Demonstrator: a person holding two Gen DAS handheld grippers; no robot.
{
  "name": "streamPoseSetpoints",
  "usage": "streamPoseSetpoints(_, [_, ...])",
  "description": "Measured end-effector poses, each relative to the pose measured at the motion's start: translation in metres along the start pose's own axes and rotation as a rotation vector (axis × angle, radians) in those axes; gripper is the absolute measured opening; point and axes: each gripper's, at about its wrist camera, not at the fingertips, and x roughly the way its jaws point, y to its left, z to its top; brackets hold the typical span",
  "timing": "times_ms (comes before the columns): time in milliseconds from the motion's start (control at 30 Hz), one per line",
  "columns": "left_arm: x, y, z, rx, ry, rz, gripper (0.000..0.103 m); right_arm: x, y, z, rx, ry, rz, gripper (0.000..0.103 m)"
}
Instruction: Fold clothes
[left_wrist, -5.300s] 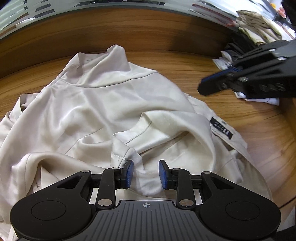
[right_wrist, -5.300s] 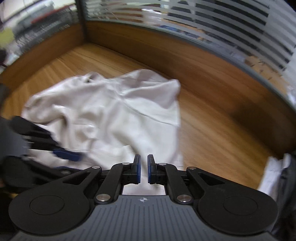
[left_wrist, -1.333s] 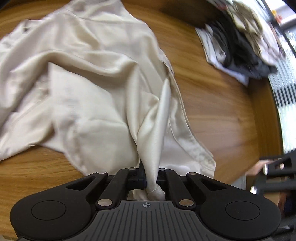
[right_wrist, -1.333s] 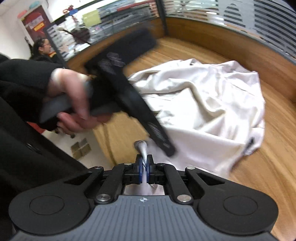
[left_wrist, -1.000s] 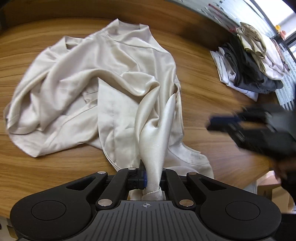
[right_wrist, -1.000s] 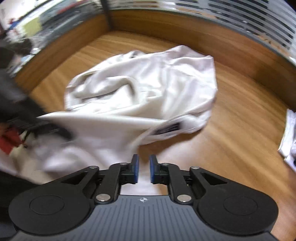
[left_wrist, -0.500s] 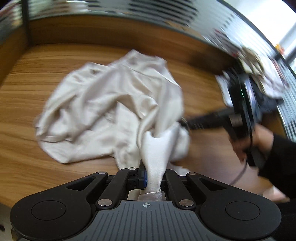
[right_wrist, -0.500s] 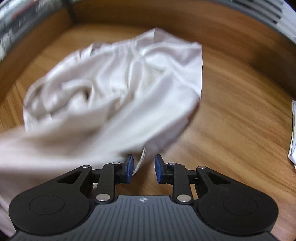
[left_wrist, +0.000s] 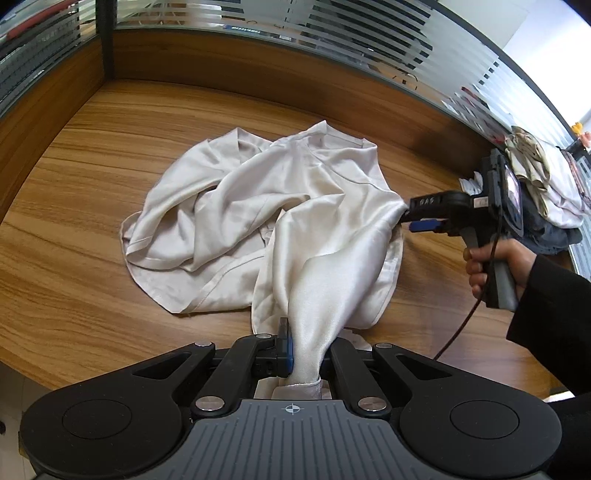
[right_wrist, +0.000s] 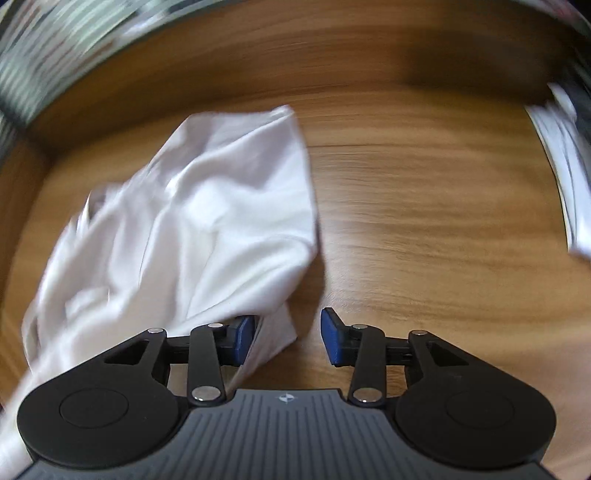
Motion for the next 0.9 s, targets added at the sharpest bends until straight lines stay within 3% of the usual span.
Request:
streamPoseSetpoints(67, [-0.001, 0.005, -0.001, -0.01, -0.001, 0.006, 0.004, 0.0, -0.009, 0.002, 0.074, -0.031, -0.032, 0.045])
streamPoseSetpoints(233, [0.0, 0.014, -0.003, -0.024, 0.003, 0.011, 0.004, -0.005, -0.013, -0.005, 0.059, -0.032, -0.063, 0.045])
streamPoseSetpoints(367, [0.002, 0.021, -0.001, -0.021, 0.011, 0.011, 0.004, -0.01, 0.0, -0.017, -0.035, 0.021, -0.031, 0.045])
streamPoseSetpoints(433, [0.002, 0.023, 0.0, -0.015, 0.01, 0.01, 0.004, -0.006, 0.008, -0.028, -0.099, 0.076, -0.053, 0.045])
streamPoseSetpoints(533, [0.002, 0.026, 0.0, -0.011, 0.011, 0.01, 0.004, -0.008, 0.011, -0.047, -0.166, 0.088, -0.125, 0.045])
streamPoseSetpoints(633, [0.002, 0.028, -0.001, -0.009, 0.02, 0.007, 0.004, -0.022, 0.004, -0.052, -0.114, 0.032, -0.131, 0.045])
streamPoseSetpoints(767, [0.004, 0.028, -0.001, 0.002, 0.029, 0.0, 0.004, -0.033, -0.006, -0.036, 0.038, -0.019, -0.042, 0.046])
streamPoseSetpoints(833, [0.005, 0.028, 0.0, 0.009, 0.03, -0.004, 0.004, -0.033, -0.01, -0.025, 0.118, -0.033, 0.007, 0.064])
streamPoseSetpoints(900, [0.006, 0.028, 0.001, 0.014, 0.034, -0.006, 0.004, -0.031, -0.013, -0.016, 0.197, -0.039, 0.056, 0.071])
